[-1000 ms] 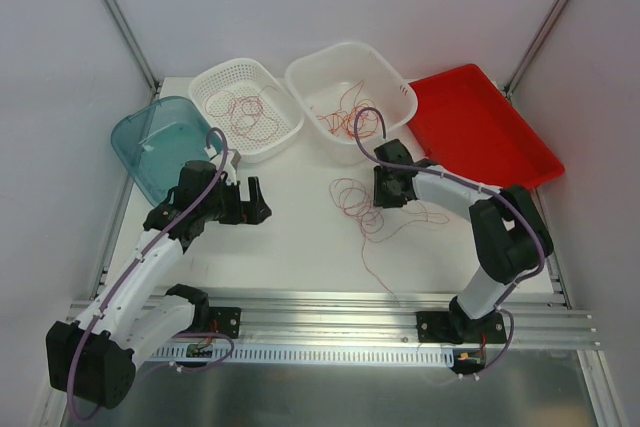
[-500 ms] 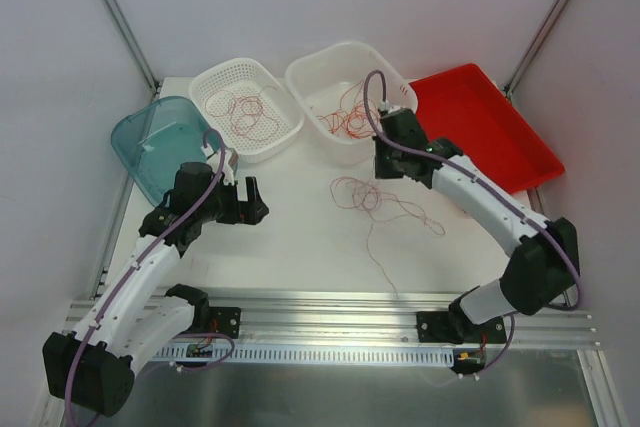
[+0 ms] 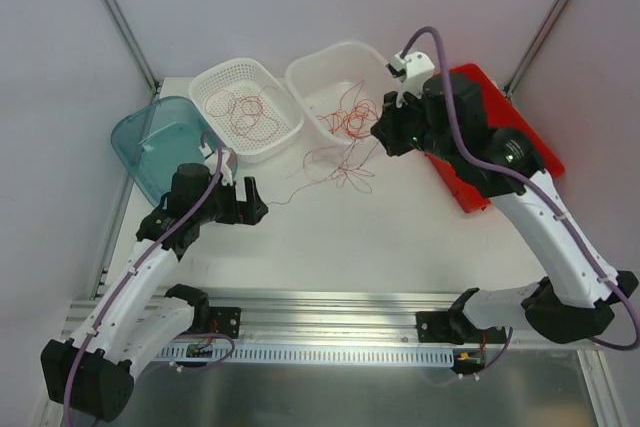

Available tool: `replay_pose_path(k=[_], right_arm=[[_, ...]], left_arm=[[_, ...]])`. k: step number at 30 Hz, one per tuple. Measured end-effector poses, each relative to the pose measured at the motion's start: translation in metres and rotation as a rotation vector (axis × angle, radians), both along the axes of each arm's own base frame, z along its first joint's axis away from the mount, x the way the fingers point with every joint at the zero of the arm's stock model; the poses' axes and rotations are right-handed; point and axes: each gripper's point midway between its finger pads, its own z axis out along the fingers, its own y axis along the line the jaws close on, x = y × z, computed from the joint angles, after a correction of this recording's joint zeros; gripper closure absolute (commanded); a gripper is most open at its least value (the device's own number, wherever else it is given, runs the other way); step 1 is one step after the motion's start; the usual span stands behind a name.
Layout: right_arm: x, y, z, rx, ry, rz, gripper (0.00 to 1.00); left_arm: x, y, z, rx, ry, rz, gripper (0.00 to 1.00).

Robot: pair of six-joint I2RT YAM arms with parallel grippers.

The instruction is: Untangle the cables

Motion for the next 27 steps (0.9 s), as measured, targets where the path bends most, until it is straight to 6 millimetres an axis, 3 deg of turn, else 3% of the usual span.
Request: replay_pose_path(k=[3, 9, 12, 15, 22, 27], right_arm=[[0.003, 0.006, -0.031, -0.079, 0.066, 0.019, 0.99], [-0.012, 0.010, -0.133, -0.263, 0.292, 0.071, 0.99], [-0.023, 0.016, -0.156, -0.266, 0.356, 0.129, 0.99], [-0.033, 0.026, -0.162, -0.244, 0.385, 0.192, 0.99], [-0.055, 0.056, -0.151, -0.171, 0.364, 0.367, 0.98], [-0.069, 0.069, -0.141, -0.130, 0.348, 0.467, 0.98]], left_arm=[[0.000, -0.001, 0.004, -0.008, -0.018, -0.004, 0.01], [-0.003, -0.013, 0.020, -0.067, -0.097, -0.075, 0.01], [-0.009, -0.026, 0.031, -0.126, -0.146, -0.153, 0.01], [-0.014, -0.041, 0.043, -0.190, -0.175, -0.234, 0.01], [-0.027, -0.083, 0.059, -0.259, -0.198, -0.416, 0.01], [-0.026, -0.109, 0.078, -0.279, -0.243, -0.503, 0.02]])
